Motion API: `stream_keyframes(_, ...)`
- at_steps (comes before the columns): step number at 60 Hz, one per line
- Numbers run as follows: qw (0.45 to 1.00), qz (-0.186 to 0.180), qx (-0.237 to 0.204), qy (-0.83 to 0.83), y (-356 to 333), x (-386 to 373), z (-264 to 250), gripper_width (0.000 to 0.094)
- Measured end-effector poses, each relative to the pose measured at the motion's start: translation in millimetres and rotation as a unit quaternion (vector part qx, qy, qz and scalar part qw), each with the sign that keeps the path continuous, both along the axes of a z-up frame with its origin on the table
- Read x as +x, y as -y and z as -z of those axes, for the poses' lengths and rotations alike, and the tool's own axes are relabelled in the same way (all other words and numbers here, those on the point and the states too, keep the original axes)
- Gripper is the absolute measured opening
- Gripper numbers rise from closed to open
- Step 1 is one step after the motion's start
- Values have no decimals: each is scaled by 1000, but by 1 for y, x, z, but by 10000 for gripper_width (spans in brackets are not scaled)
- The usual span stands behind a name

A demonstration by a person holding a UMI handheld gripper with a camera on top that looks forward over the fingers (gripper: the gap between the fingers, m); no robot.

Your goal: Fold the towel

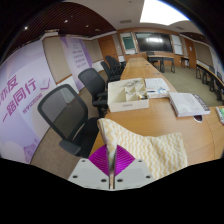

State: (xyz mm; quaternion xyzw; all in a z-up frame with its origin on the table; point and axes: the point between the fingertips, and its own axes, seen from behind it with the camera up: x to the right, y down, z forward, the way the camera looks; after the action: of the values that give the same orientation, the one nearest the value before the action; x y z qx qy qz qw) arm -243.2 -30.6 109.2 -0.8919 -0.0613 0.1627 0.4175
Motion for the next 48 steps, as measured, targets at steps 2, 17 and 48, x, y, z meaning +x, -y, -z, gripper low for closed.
stream_keyframes(2, 1000, 10, 7, -13, -5, 12, -12, 38)
stream_keyframes(17, 992, 109, -30, 47, -32, 171, 49, 154)
stream_keyframes(48, 987, 100, 27, 124, 30, 224, -42, 852)
